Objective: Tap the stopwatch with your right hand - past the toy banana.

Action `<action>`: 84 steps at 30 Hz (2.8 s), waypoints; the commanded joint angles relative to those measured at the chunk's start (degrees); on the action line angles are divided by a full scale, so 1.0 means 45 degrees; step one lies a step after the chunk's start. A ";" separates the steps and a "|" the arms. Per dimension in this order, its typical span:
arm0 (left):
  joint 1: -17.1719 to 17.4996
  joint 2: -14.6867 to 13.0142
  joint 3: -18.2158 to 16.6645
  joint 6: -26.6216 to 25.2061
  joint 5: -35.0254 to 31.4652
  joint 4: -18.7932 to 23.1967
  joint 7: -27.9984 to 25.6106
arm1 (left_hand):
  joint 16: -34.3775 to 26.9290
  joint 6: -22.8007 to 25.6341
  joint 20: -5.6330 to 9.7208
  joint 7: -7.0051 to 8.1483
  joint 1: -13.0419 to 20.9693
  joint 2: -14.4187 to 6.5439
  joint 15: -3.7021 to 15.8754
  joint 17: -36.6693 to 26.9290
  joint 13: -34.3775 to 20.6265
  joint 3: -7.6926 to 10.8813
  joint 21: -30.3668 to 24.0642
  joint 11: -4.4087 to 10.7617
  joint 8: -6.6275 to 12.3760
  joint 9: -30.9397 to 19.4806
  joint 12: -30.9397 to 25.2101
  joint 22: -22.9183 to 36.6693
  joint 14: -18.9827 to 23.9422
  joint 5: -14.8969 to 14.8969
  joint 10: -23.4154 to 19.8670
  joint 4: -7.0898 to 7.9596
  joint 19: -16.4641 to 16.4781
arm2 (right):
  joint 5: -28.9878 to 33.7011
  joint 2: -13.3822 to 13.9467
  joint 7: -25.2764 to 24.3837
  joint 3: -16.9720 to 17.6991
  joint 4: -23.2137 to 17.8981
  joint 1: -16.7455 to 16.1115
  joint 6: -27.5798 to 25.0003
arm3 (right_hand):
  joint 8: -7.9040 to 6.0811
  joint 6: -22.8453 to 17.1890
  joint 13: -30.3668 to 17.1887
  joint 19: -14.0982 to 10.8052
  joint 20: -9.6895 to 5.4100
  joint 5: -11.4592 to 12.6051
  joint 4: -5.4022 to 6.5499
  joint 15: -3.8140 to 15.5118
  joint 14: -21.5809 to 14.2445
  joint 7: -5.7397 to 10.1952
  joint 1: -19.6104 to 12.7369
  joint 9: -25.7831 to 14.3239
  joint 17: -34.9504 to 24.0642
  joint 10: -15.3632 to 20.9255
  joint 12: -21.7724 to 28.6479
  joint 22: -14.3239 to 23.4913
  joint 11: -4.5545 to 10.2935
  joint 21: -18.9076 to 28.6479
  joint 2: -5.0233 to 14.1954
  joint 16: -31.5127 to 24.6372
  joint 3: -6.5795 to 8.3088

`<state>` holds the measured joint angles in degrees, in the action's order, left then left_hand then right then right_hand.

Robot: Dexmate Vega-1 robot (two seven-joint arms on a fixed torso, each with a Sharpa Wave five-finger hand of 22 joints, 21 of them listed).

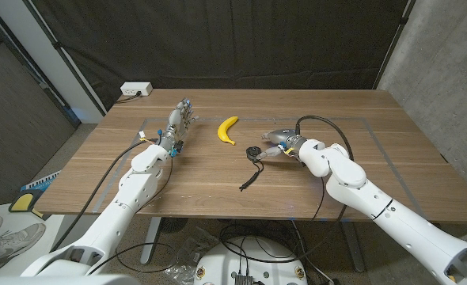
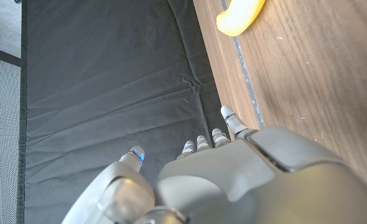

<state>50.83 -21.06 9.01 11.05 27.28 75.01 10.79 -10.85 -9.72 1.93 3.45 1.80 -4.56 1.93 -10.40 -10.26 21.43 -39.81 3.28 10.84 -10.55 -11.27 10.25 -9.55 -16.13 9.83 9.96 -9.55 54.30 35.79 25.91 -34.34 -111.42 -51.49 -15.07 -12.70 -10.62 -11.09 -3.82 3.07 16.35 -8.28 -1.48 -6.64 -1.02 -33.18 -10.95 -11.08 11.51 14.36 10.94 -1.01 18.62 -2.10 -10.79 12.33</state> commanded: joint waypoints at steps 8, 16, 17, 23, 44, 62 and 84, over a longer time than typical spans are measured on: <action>-0.0075 0.0005 -0.0036 -0.0032 -0.0012 -0.0117 0.0019 | 0.0028 -0.1868 -0.0059 -0.0035 -0.0013 -0.0790 0.0219 -0.0025 -0.0045 -0.0051 0.0067 -0.0088 -0.0014 -0.0012 0.0016 0.0053 -0.1831 -0.0066 0.1875 -0.0007 -0.1902 | 0.0132 -0.0234 0.1550 -0.0408 0.0287 0.0505 0.0083 | -0.0043 -0.0169 -0.0070 0.0047 0.0024 0.0095 0.0185 0.0016 0.0078 0.0052 0.0189 -0.0020 -0.0089 0.0067 -0.0023 0.0028 0.0050 -0.0129 -0.0023 -0.0015 -0.0048; -0.0058 0.0022 -0.0099 0.0024 0.0002 -0.0171 -0.0005 | 0.0028 -0.1866 -0.0061 -0.0012 -0.0011 -0.0791 0.0208 -0.0025 -0.0046 -0.0065 0.0091 -0.0103 -0.0008 -0.0013 0.0014 0.0055 -0.1846 -0.0073 0.1891 -0.0008 -0.1904 | 0.0108 -0.0357 0.1833 -0.0589 0.0550 0.0833 0.0248 | -0.0011 -0.0138 -0.0076 0.0114 0.0043 0.0127 0.0250 0.0025 0.0159 0.0078 0.0174 -0.0023 -0.0115 -0.0078 -0.0093 0.0040 -0.0085 -0.0172 0.0165 -0.0018 -0.0004; -0.0055 0.0017 -0.0104 0.0019 0.0008 -0.0174 0.0004 | 0.0030 -0.1876 -0.0062 -0.0008 -0.0011 -0.0791 0.0210 -0.0025 -0.0046 -0.0067 0.0095 -0.0101 -0.0011 -0.0013 0.0014 0.0055 -0.1853 -0.0073 0.1892 -0.0008 -0.1908 | 0.0141 -0.0364 0.1868 -0.0623 0.0570 0.0873 0.0265 | -0.0005 -0.0129 -0.0076 0.0109 0.0047 0.0131 0.0254 0.0023 0.0155 0.0077 0.0167 -0.0024 -0.0117 -0.0083 -0.0096 0.0041 -0.0079 -0.0172 0.0187 -0.0023 0.0004; -0.0024 0.0025 -0.0145 0.0071 0.0014 -0.0176 -0.0015 | 0.0028 -0.1889 -0.0077 0.0007 -0.0011 -0.0788 0.0203 -0.0025 -0.0046 -0.0079 0.0112 -0.0105 -0.0012 -0.0014 0.0012 0.0056 -0.1858 -0.0078 0.1902 -0.0009 -0.1908 | 0.0291 -0.0457 0.1984 -0.0729 0.0699 0.1012 0.0221 | 0.0012 -0.0115 -0.0080 0.0147 0.0031 0.0153 0.0264 0.0038 0.0195 0.0181 0.0103 -0.0026 -0.0121 -0.0117 -0.0116 0.0047 -0.0081 -0.0198 0.0313 -0.0023 0.0050; -0.0105 0.0035 -0.0143 0.0101 0.0013 -0.0241 0.0041 | 0.0012 -0.1919 -0.0094 0.0078 -0.0018 -0.0755 0.0213 -0.0024 -0.0044 -0.0135 0.0156 -0.0094 -0.0013 -0.0015 -0.0009 0.0059 -0.1837 -0.0090 0.1881 -0.0012 -0.1867 | 0.0474 -0.0408 0.1141 -0.0553 0.0608 0.0608 0.0297 | -0.0537 -0.1701 -0.0099 -0.0461 -0.0236 0.0335 -0.0047 0.0529 -0.0562 0.0527 -0.0800 -0.0085 -0.0033 0.0735 0.0113 0.0062 0.0246 -0.0074 0.0423 -0.0194 0.0166; -0.0196 0.0061 -0.0187 0.0037 0.0055 -0.0401 0.0106 | 0.0009 -0.2014 -0.0106 0.0121 -0.0053 -0.0736 0.0213 -0.0026 -0.0044 -0.0201 0.0206 -0.0082 -0.0033 -0.0015 -0.0005 0.0065 -0.1837 -0.0101 0.1909 0.0005 -0.1869 | 0.0404 -0.0485 0.0513 -0.0560 0.0911 0.0568 0.0575 | -0.1546 -0.3522 -0.0121 -0.0743 -0.0236 0.0474 -0.0076 0.0852 -0.1076 0.1156 -0.1465 -0.0389 -0.0084 0.1261 0.0160 0.0053 0.0404 -0.0080 0.0555 -0.0249 0.0193; -0.0387 0.0175 -0.0262 0.0185 0.0026 -0.0810 0.0179 | 0.0005 -0.2051 -0.0110 0.0139 -0.0090 -0.0732 0.0179 -0.0028 -0.0044 -0.0270 0.0243 -0.0083 -0.0023 -0.0016 -0.0005 0.0070 -0.1842 -0.0114 0.1931 0.0020 -0.1843 | -0.0158 -0.0496 0.0295 -0.0565 0.1281 0.0897 0.1299 | -0.0313 -0.0627 -0.0177 -0.0859 -0.0101 0.0646 0.0201 0.0669 -0.0842 0.0632 -0.1447 -0.0109 -0.0099 0.0386 -0.0180 0.0082 0.0273 -0.0303 0.0190 -0.0155 -0.0570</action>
<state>49.38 -20.49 8.04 11.39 27.45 72.15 11.41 -10.85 -9.93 1.63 3.67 1.80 -4.56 1.93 -10.40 -10.26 20.31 -38.75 3.28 10.84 -10.53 -11.26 10.25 -9.55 -16.13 9.83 9.95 -9.85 55.01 33.51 30.02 -37.26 -106.48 -47.61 -11.32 -13.22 -11.12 -11.70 -6.76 2.84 18.87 -7.02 1.09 -9.63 0.84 -38.53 -11.45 -11.45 12.15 12.99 11.06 -0.18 16.83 -1.53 -10.99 9.48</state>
